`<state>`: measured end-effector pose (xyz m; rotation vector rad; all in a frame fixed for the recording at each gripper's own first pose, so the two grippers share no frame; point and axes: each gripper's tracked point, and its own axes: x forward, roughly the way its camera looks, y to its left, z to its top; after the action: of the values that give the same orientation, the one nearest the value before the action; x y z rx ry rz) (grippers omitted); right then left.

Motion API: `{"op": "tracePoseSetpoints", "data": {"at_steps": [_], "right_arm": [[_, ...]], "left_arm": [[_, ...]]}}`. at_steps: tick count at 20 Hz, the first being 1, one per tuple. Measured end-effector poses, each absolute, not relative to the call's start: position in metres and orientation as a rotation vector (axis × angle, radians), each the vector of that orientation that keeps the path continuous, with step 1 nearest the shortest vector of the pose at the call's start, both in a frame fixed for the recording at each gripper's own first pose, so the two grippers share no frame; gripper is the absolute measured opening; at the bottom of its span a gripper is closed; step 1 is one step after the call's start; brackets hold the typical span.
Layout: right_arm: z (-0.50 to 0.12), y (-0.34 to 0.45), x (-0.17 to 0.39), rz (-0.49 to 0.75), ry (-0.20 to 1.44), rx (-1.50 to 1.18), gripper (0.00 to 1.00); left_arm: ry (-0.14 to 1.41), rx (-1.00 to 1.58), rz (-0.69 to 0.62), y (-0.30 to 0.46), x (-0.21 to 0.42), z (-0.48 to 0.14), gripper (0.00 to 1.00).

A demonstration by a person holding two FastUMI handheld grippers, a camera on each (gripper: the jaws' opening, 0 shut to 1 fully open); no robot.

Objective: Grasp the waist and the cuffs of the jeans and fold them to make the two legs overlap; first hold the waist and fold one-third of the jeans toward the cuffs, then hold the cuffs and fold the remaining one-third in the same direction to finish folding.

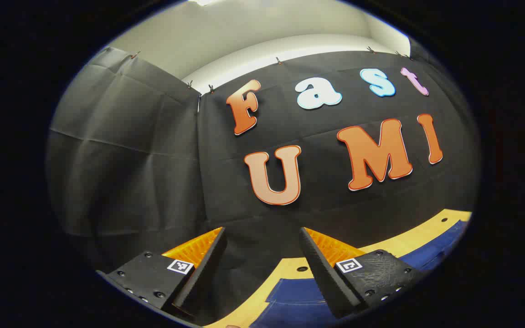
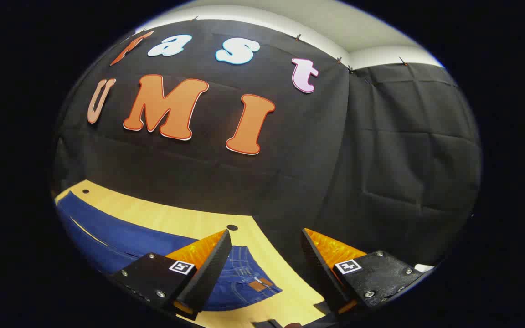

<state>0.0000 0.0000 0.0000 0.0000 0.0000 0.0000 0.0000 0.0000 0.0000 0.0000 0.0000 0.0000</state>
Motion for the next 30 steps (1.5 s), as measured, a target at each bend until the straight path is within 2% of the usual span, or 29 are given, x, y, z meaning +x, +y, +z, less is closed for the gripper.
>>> {"op": "tracePoseSetpoints", "data": {"at_steps": [1,6,14,22,27,30], "right_arm": [[-0.001,-0.005,-0.003,-0.008,-0.003,-0.018,0.96],[-0.001,-0.014,-0.007,-0.018,-0.005,-0.002,0.96],[0.004,0.014,-0.001,0.052,-0.001,0.058,0.96],[0.01,0.052,0.0,0.121,0.006,0.052,0.96],[0.001,0.077,0.004,0.161,0.028,0.05,0.96],[-0.002,0.091,0.007,0.189,0.042,0.052,0.96]], "left_arm": [[0.0,0.0,0.016,0.007,-0.003,-0.001,1.0],[0.025,-0.046,0.053,0.024,-0.009,-0.006,1.0],[0.053,-0.054,0.014,0.004,-0.013,-0.023,1.0],[0.108,-0.024,0.012,0.018,-0.005,-0.052,1.0],[0.094,0.137,-0.062,0.011,0.006,-0.06,0.98],[0.057,0.313,-0.138,0.003,0.013,-0.066,1.0]]}}
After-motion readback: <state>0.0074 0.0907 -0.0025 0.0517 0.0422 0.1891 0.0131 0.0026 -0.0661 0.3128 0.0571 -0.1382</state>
